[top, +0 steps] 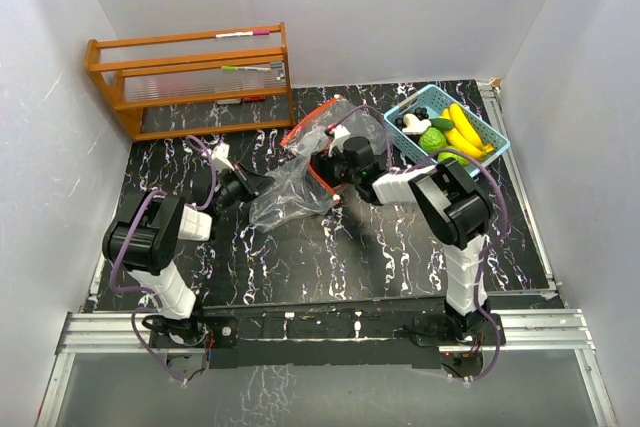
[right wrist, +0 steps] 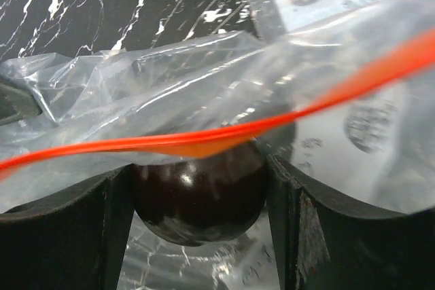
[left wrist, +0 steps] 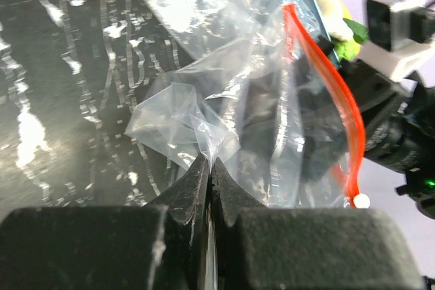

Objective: Open the zip-top bag and remove the fake food
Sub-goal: Pick up the fake vegetable from the zipper food storage bag, then place the fake vegetable in the bin.

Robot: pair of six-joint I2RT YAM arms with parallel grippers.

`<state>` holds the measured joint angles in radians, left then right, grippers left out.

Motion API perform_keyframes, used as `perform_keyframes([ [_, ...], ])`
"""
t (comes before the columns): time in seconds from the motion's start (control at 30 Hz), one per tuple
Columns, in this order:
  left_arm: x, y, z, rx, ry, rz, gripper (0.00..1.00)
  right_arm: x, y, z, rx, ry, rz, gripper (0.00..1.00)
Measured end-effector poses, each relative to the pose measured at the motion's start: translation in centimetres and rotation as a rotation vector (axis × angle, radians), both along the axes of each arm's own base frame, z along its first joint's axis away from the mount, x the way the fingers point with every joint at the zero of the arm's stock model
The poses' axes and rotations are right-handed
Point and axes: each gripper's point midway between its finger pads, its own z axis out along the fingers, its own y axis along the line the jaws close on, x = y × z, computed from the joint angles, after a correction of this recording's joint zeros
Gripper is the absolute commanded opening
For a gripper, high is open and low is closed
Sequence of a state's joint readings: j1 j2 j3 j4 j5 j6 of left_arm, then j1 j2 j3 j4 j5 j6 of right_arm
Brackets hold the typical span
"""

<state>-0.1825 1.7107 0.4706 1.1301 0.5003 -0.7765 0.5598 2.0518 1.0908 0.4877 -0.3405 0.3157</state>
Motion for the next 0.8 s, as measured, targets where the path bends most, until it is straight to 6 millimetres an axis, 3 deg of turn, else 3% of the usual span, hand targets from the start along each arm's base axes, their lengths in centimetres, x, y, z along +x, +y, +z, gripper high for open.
perform_keyframes([
  [0.2, 0.2, 2.7, -2.4, -0.061, 0.108, 0.100, 0.00, 1.9, -6.1, 3.7, 0.019, -0.025, -0.123, 0.54],
  [0.53, 0.3, 2.9, -4.1, -0.162, 0.179, 0.133, 0.00, 5.8, -19.4, 14.6, 0.082, -0.227, -0.451, 0.54],
  [0.67, 0.4, 2.8, -3.7, -0.178, 0.168, 0.128, 0.00, 7.8, -24.4, 15.0, 0.088, -0.222, -0.584, 0.54],
  [0.8, 0.4, 2.8, -3.6, -0.180, 0.170, 0.127, 0.00, 11.8, -29.3, 14.1, 0.061, -0.203, -0.716, 0.56],
])
